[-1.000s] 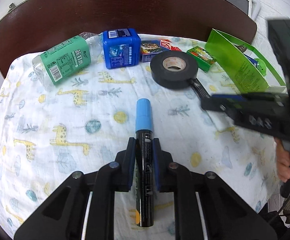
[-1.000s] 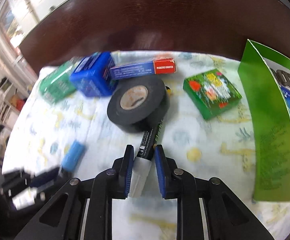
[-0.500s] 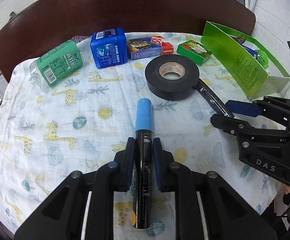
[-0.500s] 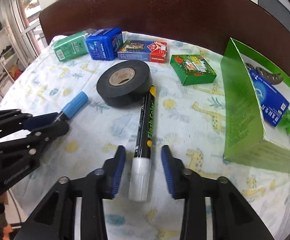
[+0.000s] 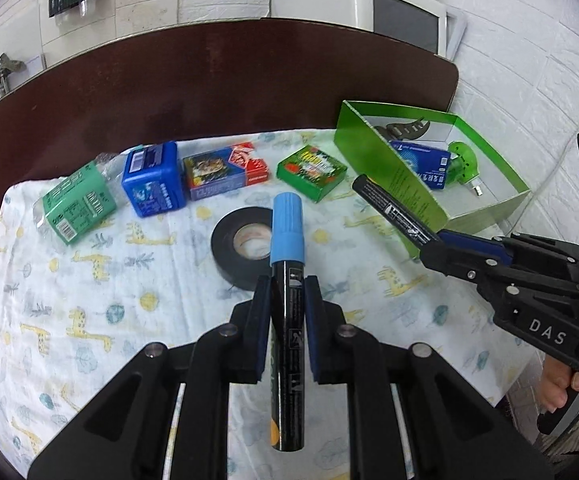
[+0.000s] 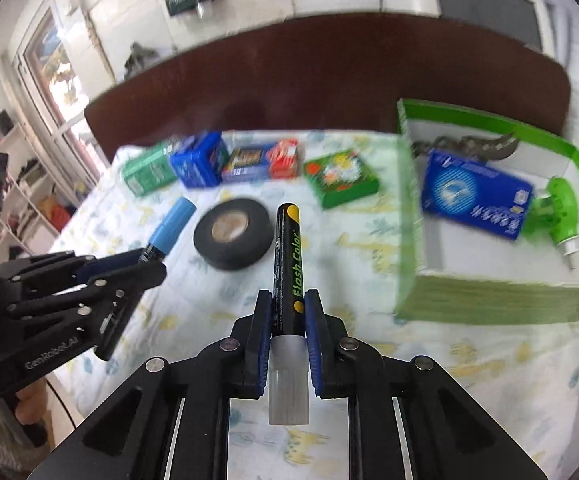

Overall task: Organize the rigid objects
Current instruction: 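Carry the marker with the right gripper into the green box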

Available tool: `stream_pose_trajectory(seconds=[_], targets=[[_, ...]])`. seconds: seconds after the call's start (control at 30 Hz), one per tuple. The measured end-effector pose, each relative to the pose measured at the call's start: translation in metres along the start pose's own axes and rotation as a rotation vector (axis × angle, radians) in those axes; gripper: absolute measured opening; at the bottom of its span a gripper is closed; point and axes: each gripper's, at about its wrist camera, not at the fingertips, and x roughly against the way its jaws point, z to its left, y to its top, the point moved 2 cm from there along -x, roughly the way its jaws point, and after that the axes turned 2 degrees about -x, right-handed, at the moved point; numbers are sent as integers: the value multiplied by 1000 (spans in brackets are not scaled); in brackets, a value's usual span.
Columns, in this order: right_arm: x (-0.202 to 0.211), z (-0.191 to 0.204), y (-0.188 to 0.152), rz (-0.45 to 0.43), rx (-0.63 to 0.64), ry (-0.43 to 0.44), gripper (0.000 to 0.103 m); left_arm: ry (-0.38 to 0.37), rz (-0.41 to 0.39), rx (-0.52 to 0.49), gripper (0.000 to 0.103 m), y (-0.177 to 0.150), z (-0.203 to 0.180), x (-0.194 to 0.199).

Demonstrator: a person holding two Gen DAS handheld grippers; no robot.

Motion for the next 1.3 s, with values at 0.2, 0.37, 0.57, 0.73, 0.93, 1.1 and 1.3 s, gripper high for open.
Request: stream_pose_trajectory(seconds=[0.2,0.37,0.57,0.73,0.93,1.1,1.3], targets=[[40,-29,15,-122,-52,-3,18,-29,-35,-55,14,32,-38,1],[59,-62,25,-188,-123,-22,18,-60,-60,-129,14,61,-79,-2],[73,-106,32,-249,-190,-71,18,-88,-61,-205,14,88,-125,-19],[71,-145,33,-261,-242,-143,18,-100,-36,-241,14,103,-151,-42],[62,-172,29,-253,-291,-159,18,-99,-6,-243,14,121,-170,-69],[55,-188,31,-257,-324,-165,18,-102,11,-241,14,132,-181,-86],[48,-205,31,-261,-355,-216,18,-125,37,-264,14,138,-196,-106]])
